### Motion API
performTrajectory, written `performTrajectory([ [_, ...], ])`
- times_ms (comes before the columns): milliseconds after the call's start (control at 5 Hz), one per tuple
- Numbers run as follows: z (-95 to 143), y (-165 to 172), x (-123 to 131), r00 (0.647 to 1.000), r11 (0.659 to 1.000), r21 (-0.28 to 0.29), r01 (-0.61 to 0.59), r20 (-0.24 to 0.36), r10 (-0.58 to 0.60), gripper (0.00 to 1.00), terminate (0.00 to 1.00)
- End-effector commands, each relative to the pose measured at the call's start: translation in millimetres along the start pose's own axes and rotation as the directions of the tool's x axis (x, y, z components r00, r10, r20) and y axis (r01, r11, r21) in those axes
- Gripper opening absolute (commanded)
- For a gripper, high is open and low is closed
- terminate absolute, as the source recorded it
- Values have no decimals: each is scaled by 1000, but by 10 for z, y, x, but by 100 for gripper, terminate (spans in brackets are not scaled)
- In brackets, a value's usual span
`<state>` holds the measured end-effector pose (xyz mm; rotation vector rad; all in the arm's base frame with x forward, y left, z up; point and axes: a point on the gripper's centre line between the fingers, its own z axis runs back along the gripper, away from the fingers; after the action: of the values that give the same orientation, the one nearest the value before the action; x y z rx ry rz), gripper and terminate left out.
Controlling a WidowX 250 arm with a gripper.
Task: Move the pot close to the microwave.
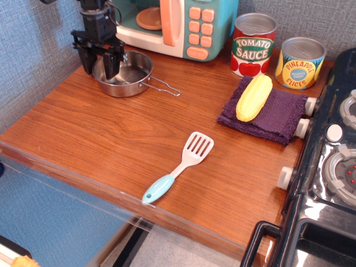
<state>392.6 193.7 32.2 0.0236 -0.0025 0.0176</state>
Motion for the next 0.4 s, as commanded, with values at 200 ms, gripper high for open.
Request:
performTrajectory([
  [200,905,-320,-600,986,999,40,-7,166,0,100,0],
])
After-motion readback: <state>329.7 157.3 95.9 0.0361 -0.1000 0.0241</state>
